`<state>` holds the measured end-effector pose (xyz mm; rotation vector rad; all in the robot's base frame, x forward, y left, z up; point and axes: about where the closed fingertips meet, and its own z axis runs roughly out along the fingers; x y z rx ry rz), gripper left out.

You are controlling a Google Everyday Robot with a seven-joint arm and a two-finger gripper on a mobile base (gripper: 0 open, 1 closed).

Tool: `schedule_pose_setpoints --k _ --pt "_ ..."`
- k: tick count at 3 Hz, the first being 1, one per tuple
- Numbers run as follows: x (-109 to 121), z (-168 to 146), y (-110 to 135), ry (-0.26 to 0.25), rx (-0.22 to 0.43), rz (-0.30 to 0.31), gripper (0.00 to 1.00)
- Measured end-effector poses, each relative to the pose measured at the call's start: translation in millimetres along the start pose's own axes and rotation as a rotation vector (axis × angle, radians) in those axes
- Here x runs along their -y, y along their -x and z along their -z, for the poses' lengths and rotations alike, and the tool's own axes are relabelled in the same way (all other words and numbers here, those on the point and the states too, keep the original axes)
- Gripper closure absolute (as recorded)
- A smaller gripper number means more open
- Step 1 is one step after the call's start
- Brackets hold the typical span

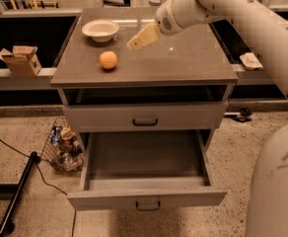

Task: Place orange into middle drawer

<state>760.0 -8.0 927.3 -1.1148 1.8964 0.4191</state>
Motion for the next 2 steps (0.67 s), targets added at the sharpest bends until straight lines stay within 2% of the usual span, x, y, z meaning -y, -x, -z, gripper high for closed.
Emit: schedule_pose_setpoints --k 1,2 --pt "0 0 0 0.000 0.000 0.000 0.00" --pt "-15 -27 -9 0.023 -0.012 0.018 0.00"
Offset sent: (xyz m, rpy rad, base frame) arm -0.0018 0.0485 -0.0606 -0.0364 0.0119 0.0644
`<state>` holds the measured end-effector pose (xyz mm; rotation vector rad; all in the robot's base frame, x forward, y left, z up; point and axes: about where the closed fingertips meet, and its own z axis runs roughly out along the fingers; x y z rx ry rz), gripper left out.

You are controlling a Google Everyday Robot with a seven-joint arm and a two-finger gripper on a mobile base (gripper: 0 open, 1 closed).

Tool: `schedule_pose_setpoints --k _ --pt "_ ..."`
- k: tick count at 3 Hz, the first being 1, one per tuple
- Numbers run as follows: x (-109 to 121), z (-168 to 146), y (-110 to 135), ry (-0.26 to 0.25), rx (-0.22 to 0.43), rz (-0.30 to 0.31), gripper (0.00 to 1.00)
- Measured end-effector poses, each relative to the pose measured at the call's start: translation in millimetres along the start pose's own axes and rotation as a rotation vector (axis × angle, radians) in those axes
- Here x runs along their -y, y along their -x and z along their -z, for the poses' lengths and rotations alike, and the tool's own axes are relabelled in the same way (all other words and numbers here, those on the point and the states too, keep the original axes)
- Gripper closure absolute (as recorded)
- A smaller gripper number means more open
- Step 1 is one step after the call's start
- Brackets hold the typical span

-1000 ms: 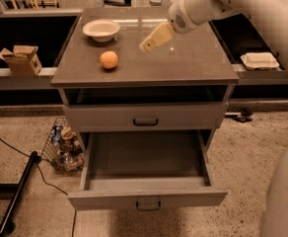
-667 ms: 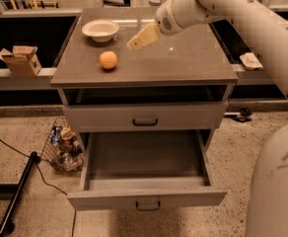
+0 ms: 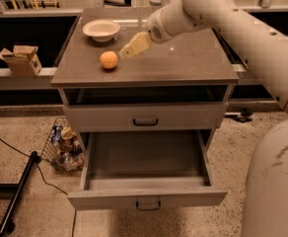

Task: Place orange into middle drawer

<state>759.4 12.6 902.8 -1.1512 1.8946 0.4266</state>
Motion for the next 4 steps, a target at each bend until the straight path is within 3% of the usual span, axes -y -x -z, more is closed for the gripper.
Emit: schedule_pose_setpoints --k 2,3,4 --pt "-41 -72 -20 0.083 0.000 -0.002 0.00" --pt "-51 -95 -21 0.109 0.017 -0.012 0.01" --pt "-57 -108 -17 0.124 0.040 -0.016 0.19"
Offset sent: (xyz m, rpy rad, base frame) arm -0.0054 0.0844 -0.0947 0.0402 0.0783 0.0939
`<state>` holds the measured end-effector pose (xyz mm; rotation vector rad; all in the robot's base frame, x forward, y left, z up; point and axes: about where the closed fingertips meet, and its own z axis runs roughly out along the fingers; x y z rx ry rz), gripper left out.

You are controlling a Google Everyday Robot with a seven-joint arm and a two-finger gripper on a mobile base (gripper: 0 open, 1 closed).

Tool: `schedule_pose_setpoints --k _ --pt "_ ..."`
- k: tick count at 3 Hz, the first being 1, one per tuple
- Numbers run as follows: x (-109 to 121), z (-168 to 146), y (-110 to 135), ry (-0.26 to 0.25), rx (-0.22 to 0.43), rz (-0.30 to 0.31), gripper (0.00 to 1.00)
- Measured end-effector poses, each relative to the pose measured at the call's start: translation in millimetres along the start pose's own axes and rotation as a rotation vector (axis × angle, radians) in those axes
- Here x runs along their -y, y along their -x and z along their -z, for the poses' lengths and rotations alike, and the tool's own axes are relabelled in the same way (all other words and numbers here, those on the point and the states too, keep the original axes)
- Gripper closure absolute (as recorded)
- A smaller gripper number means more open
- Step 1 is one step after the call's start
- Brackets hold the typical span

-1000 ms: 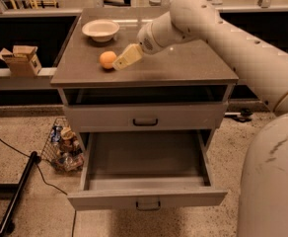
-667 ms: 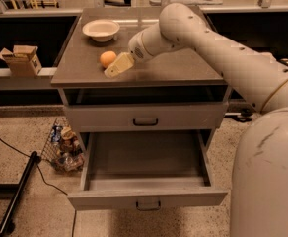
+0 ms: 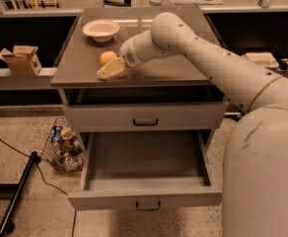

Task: Place orange into middle drawer

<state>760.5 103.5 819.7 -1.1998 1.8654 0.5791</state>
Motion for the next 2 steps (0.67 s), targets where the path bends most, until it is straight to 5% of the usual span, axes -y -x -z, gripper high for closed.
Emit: schedule_pose_setpoints --k 2 --pt "-4 11 16 -0.010 0.060 0.007 0.65"
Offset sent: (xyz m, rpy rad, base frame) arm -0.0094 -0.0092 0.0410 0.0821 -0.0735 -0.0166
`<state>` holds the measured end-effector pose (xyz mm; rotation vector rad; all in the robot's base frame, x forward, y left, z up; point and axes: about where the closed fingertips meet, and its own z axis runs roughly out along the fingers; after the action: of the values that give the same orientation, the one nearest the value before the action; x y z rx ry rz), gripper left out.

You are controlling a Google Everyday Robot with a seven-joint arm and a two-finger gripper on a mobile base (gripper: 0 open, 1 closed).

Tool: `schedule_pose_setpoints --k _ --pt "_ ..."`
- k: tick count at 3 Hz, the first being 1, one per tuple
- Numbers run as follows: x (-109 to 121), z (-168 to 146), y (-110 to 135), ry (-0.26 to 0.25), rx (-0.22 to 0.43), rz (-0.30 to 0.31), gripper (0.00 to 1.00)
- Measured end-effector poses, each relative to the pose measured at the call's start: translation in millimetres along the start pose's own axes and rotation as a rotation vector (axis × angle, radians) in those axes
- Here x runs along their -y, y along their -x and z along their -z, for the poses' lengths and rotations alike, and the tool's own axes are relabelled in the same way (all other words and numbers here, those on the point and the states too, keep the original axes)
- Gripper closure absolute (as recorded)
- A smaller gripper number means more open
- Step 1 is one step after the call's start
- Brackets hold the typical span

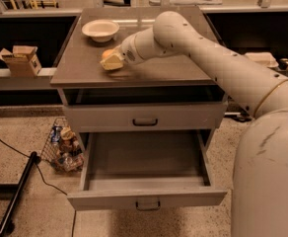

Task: Place orange into middle drawer

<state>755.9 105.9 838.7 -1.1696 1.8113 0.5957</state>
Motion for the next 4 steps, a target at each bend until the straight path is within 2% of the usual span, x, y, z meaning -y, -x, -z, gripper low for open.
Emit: schedule_pose_setpoints --k 1,2,4 --pt "-8.5 35.4 9.3 0.007 0.036 0.014 0.89" --pt "-7.1 41.2 8.5 0.003 0.041 0.013 1.00" --pt "-5.8 37.5 7.3 0.008 0.038 0.005 1.00"
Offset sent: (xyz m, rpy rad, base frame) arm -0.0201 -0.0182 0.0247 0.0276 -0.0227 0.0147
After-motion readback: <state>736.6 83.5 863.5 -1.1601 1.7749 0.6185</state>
